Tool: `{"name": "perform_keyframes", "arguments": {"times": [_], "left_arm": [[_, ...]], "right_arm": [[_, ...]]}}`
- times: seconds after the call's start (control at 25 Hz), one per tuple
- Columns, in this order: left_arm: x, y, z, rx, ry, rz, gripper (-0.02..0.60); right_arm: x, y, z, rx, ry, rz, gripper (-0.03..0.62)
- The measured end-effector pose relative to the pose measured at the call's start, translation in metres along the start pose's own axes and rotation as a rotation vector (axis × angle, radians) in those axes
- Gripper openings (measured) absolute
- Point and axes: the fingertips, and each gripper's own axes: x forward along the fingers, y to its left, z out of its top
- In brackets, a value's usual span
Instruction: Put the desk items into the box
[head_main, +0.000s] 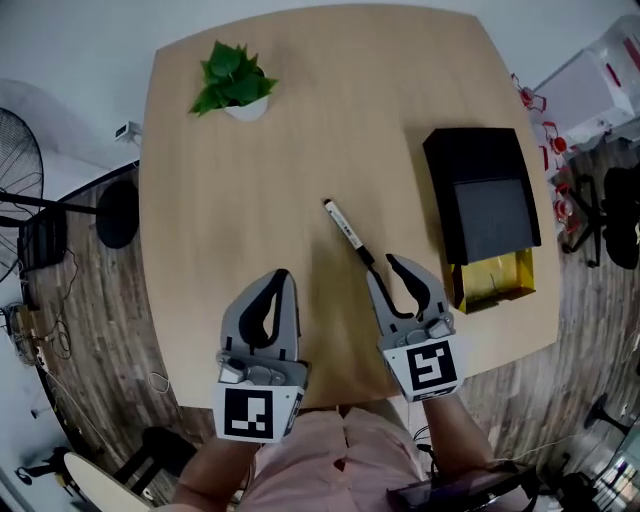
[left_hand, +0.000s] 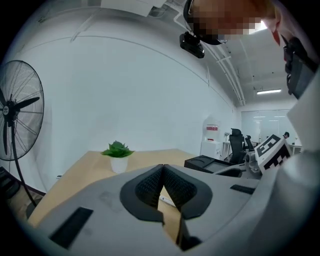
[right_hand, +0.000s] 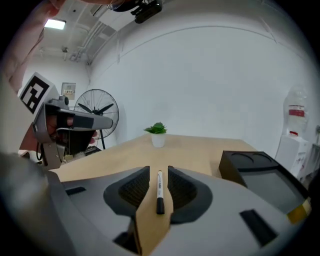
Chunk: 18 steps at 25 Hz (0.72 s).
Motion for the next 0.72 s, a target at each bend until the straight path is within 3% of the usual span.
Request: {"name": "perform_keyframes", "arguments": {"times": [0.36,0.72], "left_arm": [[0.027,0.012,-0.07,-0.053,0.163,-0.025,0.011],[0.034,0.023,-0.085,-0.069,0.181,-0.013,0.011]], "right_arm": [[0.049,0.002,-0.079,0.039,0.201,0.04,0.118],[0.062,-0.002,-0.103,0.019,0.319,-0.004,0.075]]}}
